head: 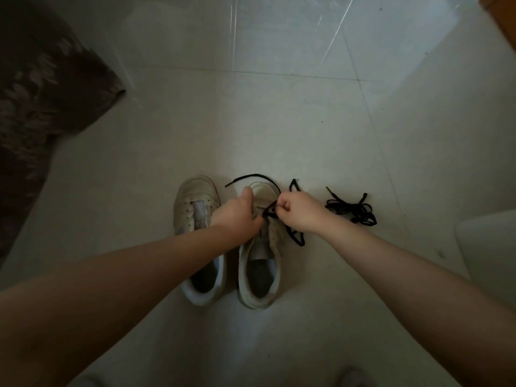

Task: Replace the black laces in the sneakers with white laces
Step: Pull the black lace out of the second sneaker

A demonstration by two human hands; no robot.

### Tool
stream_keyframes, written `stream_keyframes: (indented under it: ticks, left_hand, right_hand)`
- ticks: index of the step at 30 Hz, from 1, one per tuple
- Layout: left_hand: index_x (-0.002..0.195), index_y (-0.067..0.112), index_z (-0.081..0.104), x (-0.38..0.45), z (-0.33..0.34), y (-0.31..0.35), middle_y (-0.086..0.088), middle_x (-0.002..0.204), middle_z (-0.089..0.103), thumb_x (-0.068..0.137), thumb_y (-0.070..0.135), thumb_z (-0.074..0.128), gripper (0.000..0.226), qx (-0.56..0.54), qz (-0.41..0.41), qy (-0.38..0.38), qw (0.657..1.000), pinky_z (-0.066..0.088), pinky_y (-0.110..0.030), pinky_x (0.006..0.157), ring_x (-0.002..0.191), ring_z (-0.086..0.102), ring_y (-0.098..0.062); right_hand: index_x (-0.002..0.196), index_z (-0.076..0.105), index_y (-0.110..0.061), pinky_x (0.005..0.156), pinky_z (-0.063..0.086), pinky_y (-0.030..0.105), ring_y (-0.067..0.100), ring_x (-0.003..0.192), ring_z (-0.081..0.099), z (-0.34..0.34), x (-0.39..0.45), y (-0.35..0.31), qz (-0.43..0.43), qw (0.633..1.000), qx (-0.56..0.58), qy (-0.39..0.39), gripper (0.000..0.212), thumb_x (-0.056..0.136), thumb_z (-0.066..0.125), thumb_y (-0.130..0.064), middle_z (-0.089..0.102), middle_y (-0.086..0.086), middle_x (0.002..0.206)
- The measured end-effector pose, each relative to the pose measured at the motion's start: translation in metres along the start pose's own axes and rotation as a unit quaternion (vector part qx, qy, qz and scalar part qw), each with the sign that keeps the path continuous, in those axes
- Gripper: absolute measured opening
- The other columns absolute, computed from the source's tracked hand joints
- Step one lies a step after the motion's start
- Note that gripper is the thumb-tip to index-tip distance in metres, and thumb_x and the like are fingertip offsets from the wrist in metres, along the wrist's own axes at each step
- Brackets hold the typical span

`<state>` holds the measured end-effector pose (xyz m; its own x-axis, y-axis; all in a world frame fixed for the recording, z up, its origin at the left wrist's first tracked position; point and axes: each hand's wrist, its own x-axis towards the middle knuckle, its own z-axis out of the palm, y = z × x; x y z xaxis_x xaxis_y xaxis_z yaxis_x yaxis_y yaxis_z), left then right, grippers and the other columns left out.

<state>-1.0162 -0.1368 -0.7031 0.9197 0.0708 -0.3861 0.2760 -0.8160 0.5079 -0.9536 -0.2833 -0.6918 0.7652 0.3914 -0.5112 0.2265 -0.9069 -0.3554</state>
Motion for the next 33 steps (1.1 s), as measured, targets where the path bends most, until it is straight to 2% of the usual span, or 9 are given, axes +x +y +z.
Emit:
stream_keyframes:
  ticks: [3, 8, 13, 16, 18, 22, 26, 30, 33]
  left_hand:
    - [0.102, 0.018, 0.037, 0.000, -0.001, -0.002, -0.009, 0.084, 0.061, 0.087, 0.023, 0.050, 0.021, 0.005, 0.004, -0.007, 1.000, 0.053, -0.039, 0.066, 0.076, 0.060, -0.031]
    - [0.106, 0.018, 0.038, 0.001, -0.004, -0.003, -0.008, 0.085, 0.061, 0.088, 0.025, 0.050, 0.022, 0.013, -0.003, -0.025, 1.000, 0.052, -0.036, 0.065, 0.076, 0.060, -0.028]
    - [0.107, 0.017, 0.037, -0.001, 0.000, -0.001, -0.004, 0.082, 0.059, 0.090, 0.034, 0.050, 0.027, 0.033, 0.014, 0.002, 0.999, 0.049, -0.034, 0.060, 0.074, 0.060, -0.025]
    - [0.109, 0.018, 0.040, 0.000, 0.002, 0.002, -0.003, 0.081, 0.059, 0.091, 0.034, 0.049, 0.026, 0.055, 0.040, 0.023, 0.997, 0.046, -0.032, 0.058, 0.076, 0.061, -0.027]
    - [0.107, 0.020, 0.043, 0.001, 0.004, 0.004, -0.001, 0.081, 0.060, 0.090, 0.033, 0.049, 0.022, 0.058, 0.052, 0.024, 0.997, 0.050, -0.033, 0.061, 0.075, 0.061, -0.025]
    - [0.105, 0.023, 0.045, 0.004, 0.005, 0.005, -0.002, 0.082, 0.062, 0.089, 0.030, 0.049, 0.018, 0.053, 0.046, 0.019, 0.997, 0.053, -0.035, 0.065, 0.074, 0.061, -0.026]
    - [0.103, 0.022, 0.047, 0.003, 0.002, 0.002, -0.004, 0.078, 0.058, 0.088, 0.018, 0.046, 0.016, 0.039, 0.040, 0.004, 0.998, 0.050, -0.034, 0.061, 0.071, 0.058, -0.027]
    - [0.101, 0.022, 0.050, 0.004, 0.002, 0.002, -0.002, 0.077, 0.056, 0.087, 0.015, 0.046, 0.016, 0.030, 0.035, 0.002, 0.999, 0.047, -0.032, 0.060, 0.071, 0.057, -0.025]
    - [0.100, 0.022, 0.052, 0.003, 0.004, 0.002, -0.001, 0.078, 0.057, 0.088, 0.020, 0.047, 0.013, 0.030, 0.038, 0.002, 0.999, 0.049, -0.031, 0.061, 0.072, 0.058, -0.024]
  right_hand:
    - [0.078, 0.059, -0.016, 0.063, 0.037, 0.025, 0.019, 0.074, 0.053, -0.006, 0.005, 0.010, 0.033, 0.980, 0.169, 0.098, 0.016, 0.091, 0.050, -0.016, 0.060, 0.006, 0.078]
    - [0.069, 0.054, -0.013, 0.048, 0.030, 0.025, 0.017, 0.057, 0.044, -0.051, 0.017, 0.062, 0.242, 0.839, 0.397, 0.283, 0.024, 0.090, 0.045, -0.020, 0.056, 0.007, 0.070]
    - [0.113, 0.062, -0.009, 0.082, 0.044, 0.028, 0.021, 0.099, 0.056, -0.014, 0.010, 0.060, 0.133, 0.966, 0.153, 0.161, 0.027, 0.088, 0.054, -0.016, 0.059, 0.006, 0.110]
    - [0.104, 0.069, -0.017, 0.088, 0.047, 0.038, 0.027, 0.101, 0.058, -0.003, 0.006, 0.045, -0.112, 0.979, 0.018, 0.169, 0.028, 0.080, 0.057, -0.009, 0.064, 0.005, 0.105]
    - [0.102, 0.070, -0.017, 0.086, 0.045, 0.037, 0.029, 0.100, 0.057, 0.001, 0.006, 0.036, -0.155, 0.979, -0.034, 0.125, 0.029, 0.079, 0.056, -0.006, 0.067, 0.004, 0.102]
    - [0.103, 0.068, -0.021, 0.081, 0.036, 0.032, 0.027, 0.103, 0.057, 0.005, 0.010, 0.019, -0.138, 0.978, -0.125, 0.096, 0.021, 0.086, 0.056, -0.019, 0.068, 0.004, 0.103]
    - [0.093, 0.075, -0.016, 0.076, 0.046, 0.027, 0.023, 0.088, 0.066, -0.008, 0.007, 0.036, -0.066, 0.988, 0.040, 0.131, 0.014, 0.088, 0.063, -0.022, 0.073, 0.004, 0.091]
    - [0.088, 0.075, -0.009, 0.068, 0.043, 0.025, 0.024, 0.088, 0.067, -0.034, 0.002, 0.083, 0.113, 0.946, 0.146, 0.266, 0.013, 0.085, 0.066, -0.018, 0.073, 0.011, 0.089]
    - [0.095, 0.074, -0.015, 0.083, 0.050, 0.029, 0.023, 0.095, 0.066, -0.031, 0.003, 0.087, 0.126, 0.962, 0.128, 0.204, 0.015, 0.082, 0.068, -0.022, 0.072, 0.007, 0.096]
